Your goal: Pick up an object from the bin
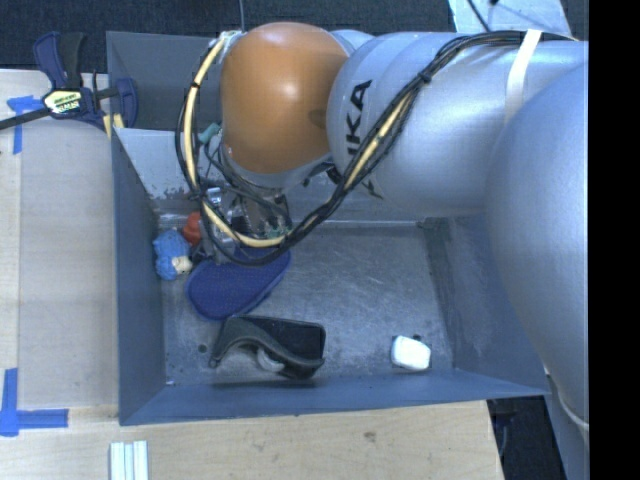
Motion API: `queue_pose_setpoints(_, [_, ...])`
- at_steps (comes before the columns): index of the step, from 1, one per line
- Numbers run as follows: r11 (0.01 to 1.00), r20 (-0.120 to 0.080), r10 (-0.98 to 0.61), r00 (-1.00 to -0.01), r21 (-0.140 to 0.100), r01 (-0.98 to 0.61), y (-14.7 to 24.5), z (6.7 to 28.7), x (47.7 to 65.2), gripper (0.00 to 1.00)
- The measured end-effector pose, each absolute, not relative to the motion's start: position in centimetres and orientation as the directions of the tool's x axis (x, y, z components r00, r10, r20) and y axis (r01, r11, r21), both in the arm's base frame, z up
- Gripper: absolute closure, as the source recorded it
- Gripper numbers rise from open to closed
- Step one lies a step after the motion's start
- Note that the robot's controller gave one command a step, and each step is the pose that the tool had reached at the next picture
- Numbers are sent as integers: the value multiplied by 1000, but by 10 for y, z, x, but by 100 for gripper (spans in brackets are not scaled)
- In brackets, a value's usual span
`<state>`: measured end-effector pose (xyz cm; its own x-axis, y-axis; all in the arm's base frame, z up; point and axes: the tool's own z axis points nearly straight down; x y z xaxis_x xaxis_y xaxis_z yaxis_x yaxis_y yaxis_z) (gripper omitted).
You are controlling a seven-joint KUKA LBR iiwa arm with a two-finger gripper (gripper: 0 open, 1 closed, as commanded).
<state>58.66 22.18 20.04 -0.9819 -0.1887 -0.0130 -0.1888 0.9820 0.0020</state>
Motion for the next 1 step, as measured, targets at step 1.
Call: queue_pose_setpoints(1, [947,1,-320,-947,0,-320,236,160,580,100])
